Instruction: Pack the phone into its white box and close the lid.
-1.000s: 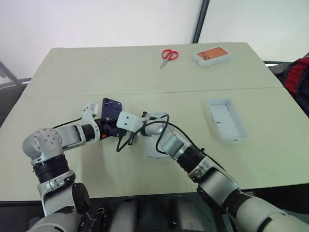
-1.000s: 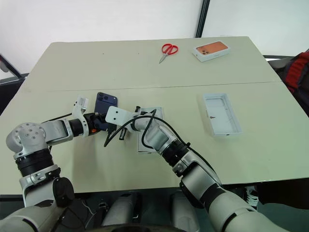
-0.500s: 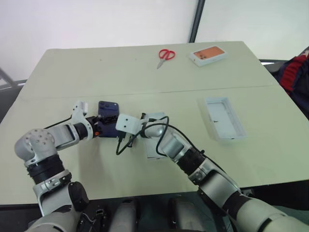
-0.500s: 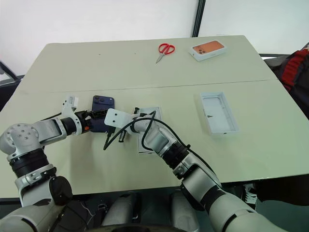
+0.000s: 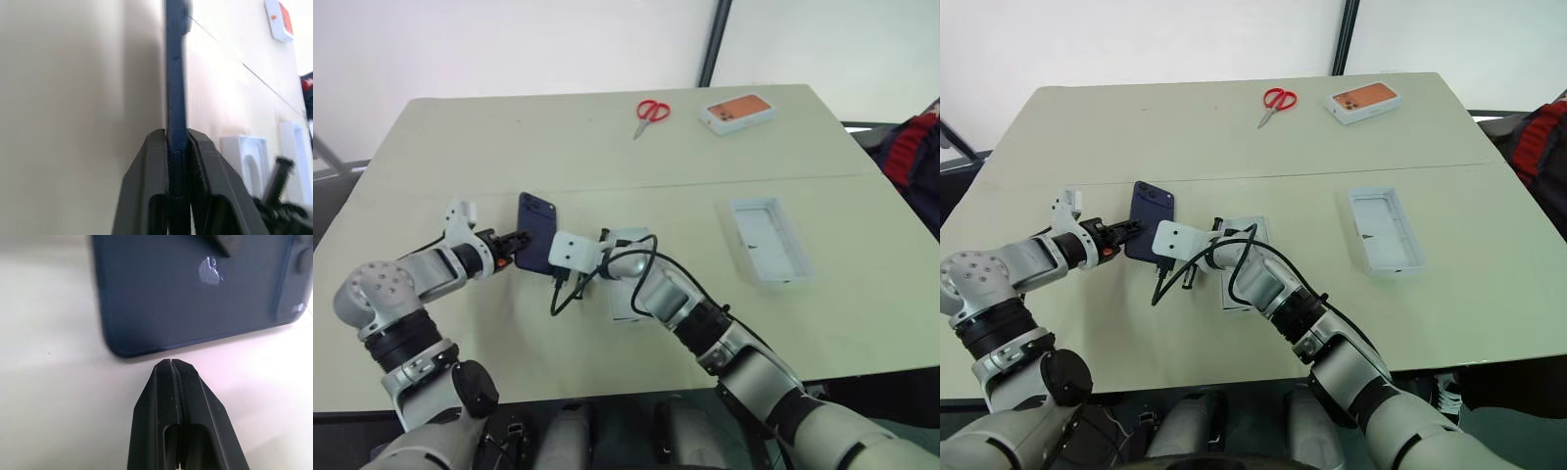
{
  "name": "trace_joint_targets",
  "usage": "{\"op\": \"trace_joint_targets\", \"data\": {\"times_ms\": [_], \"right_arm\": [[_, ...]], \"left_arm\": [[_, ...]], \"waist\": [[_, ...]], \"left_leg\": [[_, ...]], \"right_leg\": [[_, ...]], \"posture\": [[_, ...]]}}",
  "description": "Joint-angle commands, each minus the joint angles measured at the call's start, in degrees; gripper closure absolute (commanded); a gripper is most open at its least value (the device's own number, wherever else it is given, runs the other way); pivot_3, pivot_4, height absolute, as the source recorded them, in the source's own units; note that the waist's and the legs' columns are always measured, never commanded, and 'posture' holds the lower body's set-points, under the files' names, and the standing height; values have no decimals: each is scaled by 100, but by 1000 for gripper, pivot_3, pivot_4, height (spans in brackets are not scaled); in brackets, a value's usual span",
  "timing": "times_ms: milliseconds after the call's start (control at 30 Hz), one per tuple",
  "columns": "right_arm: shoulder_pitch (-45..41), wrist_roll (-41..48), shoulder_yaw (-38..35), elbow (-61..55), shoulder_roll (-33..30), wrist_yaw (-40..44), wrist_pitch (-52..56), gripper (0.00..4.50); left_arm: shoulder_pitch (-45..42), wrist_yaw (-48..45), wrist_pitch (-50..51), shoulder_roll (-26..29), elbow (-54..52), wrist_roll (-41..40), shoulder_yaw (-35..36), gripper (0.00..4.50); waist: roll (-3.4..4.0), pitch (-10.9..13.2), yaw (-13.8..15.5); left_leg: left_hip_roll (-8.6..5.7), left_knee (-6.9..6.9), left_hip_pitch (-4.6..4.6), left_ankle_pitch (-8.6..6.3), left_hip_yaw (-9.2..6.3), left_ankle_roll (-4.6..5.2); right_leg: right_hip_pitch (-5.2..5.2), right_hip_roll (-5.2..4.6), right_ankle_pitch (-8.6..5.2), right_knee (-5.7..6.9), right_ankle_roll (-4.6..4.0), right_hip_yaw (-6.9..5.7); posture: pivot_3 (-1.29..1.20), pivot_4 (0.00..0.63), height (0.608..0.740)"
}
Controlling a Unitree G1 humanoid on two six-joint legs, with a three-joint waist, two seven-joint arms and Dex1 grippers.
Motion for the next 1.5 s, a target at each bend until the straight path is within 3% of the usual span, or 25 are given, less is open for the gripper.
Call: {"op": "trace_joint_targets", "data": {"times_ms": [33, 167, 200, 233, 400, 567, 667, 767, 900, 1133, 1500], "right_arm": [[-48, -14, -26, -592, -16, 85, 73, 4500], [-33, 36, -92, -950, -95, 160, 251, 4500], [-21, 51, -119, -1083, -134, 193, 311, 4500], [-5, 64, -161, -1272, -200, 235, 380, 4500], [130, 417, -597, -2437, -589, 567, 1007, 4500], [631, 1014, -1471, -3494, -1720, 1125, 1303, 4500], [1056, 1294, -2139, -3643, -2581, 1429, 1254, 4500], [1243, 1368, -2246, -3586, -2992, 1402, 1137, 4500], [1384, 1426, -2295, -3550, -3230, 1333, 1100, 4500], [1416, 1513, -2254, -3518, -3296, 1218, 1069, 4500], [1320, 1536, -2149, -3358, -3290, 1154, 917, 4500]], "left_arm": [[-148, 57, 77, -83, -95, -90, 438, 3823], [-187, 82, 198, -174, -144, -87, 613, 3823], [-191, 97, 222, -202, -142, -101, 658, 4348], [-212, 111, 235, -236, -124, -136, 742, 4453], [-252, 149, 240, -394, -283, -442, 932, 4453], [-145, 764, 240, -1535, -1087, -1792, 892, 4453], [255, 1448, 240, -2813, -1930, -2502, 368, 4453], [621, 2006, 240, -3210, -2260, -2852, -51, 4453], [1015, 2525, 240, -3234, -2181, -3428, -533, 4453], [1506, 3400, -110, -2774, -1937, -4394, -1329, 4453], [2195, 4634, -2144, -1249, -1778, -6527, -3218, 4453]], "waist": [[-1, 1, 7], [-4, 2, 13], [-4, 1, 16], [-4, 1, 21], [-9, 4, 42], [-13, 5, 215], [-17, 6, 200], [-27, 15, 159], [-27, 15, 158], [-27, 15, 199], [-25, 14, 213]], "left_leg": [[1, -2, -1, 0, -1, 0], [-1, 0, -3, 0, -1, 0], [-1, 0, -3, 0, -1, 0], [0, 1, -3, 0, -1, 0], [-3, 1, -5, 0, -3, 0], [-6, 8, -8, -5, -4, 7], [-7, 5, -4, -10, 5, 16], [-1, 6, -9, -26, 5, 43], [-1, 9, 3, -27, 16, 46], [-1, 12, -2, -20, 15, 35], [-1, 17, 0, -9, 13, 16]], "right_leg": [[-2, 1, 0, 0, 0, 0], [-1, -1, 0, -1, 0, -1], [-1, -1, 0, -1, 0, -1], [1, -1, 0, -1, 0, -1], [1, -4, 0, -5, 0, -3], [13, -13, 1, -19, 1, -7], [13, -3, 6, -20, -6, -4], [20, -10, 4, -34, -4, -4], [14, 10, 8, -17, -10, 12], [16, 2, 7, -27, -9, 15], [21, -2, 7, -27, -11, 18]], "posture": [[0, 150, 740], [0, 150, 740], [0, 150, 740], [0, 150, 740], [0, 150, 740], [0, 150, 740], [0, 150, 740], [0, 150, 740], [0, 150, 740], [0, 150, 740], [0, 150, 740]]}}
